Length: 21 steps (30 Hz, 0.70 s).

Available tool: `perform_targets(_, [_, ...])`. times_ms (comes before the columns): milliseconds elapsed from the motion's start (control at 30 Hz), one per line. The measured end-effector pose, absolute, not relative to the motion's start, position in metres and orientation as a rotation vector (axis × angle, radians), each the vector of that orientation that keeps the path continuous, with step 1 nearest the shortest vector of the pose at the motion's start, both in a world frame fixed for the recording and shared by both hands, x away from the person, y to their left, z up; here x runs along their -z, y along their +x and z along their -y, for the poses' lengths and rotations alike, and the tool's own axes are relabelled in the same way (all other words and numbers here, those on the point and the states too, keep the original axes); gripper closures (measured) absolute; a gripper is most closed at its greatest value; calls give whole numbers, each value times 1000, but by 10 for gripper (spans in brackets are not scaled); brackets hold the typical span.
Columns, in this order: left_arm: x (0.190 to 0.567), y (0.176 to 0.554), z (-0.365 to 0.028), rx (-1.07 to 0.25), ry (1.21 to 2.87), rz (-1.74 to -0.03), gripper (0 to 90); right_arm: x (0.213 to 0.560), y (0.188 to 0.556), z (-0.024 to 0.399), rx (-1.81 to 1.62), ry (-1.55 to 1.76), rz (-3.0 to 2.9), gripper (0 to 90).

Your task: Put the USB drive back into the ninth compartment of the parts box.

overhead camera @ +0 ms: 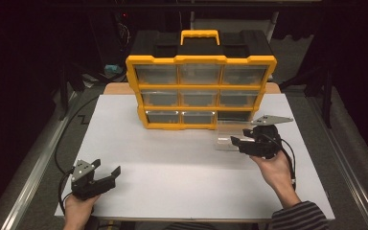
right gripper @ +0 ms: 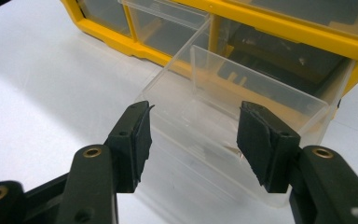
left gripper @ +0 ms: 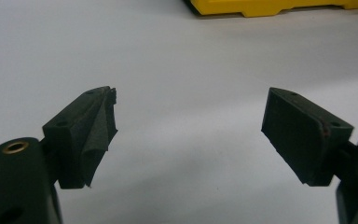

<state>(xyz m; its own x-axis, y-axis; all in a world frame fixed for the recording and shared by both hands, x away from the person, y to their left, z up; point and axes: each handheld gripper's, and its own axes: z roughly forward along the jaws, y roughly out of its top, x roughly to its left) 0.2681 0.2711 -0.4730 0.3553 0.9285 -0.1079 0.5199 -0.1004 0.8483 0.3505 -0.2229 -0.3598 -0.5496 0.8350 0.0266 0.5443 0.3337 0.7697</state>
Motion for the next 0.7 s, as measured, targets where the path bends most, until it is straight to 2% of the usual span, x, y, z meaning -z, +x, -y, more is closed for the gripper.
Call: perform_targets(700, [473,268,-271,-595,1750,-1283,187,371,323,225,-1144,1159,-2229,435])
